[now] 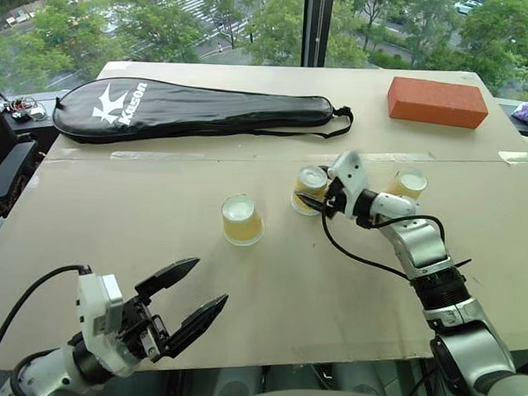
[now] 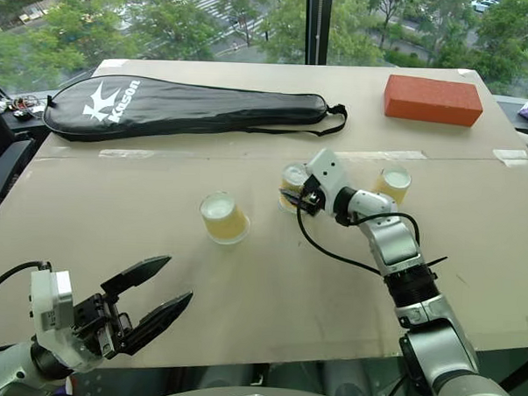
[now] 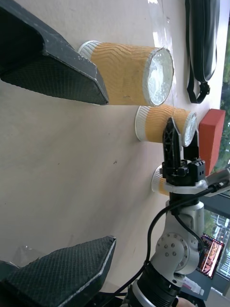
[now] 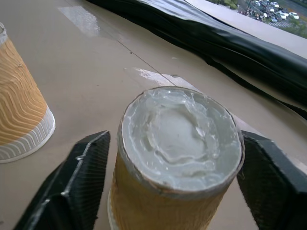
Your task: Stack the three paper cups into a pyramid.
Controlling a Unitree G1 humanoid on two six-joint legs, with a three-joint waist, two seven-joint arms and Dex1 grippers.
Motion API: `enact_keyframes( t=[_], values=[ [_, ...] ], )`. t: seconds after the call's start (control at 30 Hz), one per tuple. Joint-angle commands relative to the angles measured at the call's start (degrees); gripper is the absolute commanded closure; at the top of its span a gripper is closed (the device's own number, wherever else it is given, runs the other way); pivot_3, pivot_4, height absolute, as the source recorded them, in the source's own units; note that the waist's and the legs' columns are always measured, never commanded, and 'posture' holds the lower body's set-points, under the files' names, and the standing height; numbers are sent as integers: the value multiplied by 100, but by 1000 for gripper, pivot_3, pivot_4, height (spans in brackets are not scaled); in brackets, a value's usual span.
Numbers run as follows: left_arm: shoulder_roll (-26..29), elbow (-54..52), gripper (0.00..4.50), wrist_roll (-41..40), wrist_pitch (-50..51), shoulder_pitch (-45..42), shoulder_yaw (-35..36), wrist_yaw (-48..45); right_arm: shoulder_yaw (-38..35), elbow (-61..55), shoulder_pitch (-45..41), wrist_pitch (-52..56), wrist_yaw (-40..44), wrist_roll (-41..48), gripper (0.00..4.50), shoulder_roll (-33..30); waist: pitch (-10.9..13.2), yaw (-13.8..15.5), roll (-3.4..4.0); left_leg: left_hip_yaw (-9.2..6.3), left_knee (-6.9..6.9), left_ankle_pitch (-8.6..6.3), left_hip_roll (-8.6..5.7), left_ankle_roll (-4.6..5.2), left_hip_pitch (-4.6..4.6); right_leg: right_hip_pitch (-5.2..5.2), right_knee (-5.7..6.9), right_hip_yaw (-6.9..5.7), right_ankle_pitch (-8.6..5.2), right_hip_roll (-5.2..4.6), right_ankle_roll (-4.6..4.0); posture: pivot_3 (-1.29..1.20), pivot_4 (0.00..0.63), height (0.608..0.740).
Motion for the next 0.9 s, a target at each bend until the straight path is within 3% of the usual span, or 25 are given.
enact_keyframes(
  t=[0.03,0.2,0.3,0.43,0.9],
  values=[
    [-10,-249,0,-85,-135,8,23,14,-511,-774,-54,71,275,409,40,-250,0,-1,1,-1,2,0,0,0,0,0,2,0,0,1,1,0,150,740],
    [144,-192,0,-220,37,-378,-83,45,-1551,-2080,87,945,347,1469,40,-838,3,11,5,-5,5,0,3,0,6,8,7,-8,0,9,2,0,150,740],
    [269,-179,0,-332,167,-629,-104,55,-2053,-2217,167,1169,-159,1236,40,-1263,2,7,3,-5,4,0,2,0,8,10,7,-11,0,15,1,0,150,740],
    [423,-123,0,-418,298,-868,-201,-12,-2164,-1960,584,1165,-600,646,40,-1682,-1,3,0,6,4,0,-2,0,9,12,6,-10,0,15,0,0,150,740],
    [628,98,0,-500,438,-1101,-185,-184,-2217,-1808,1108,1808,-1261,657,40,-1202,1,-9,5,5,3,0,3,0,12,11,7,2,1,30,-1,0,150,740]
  ],
)
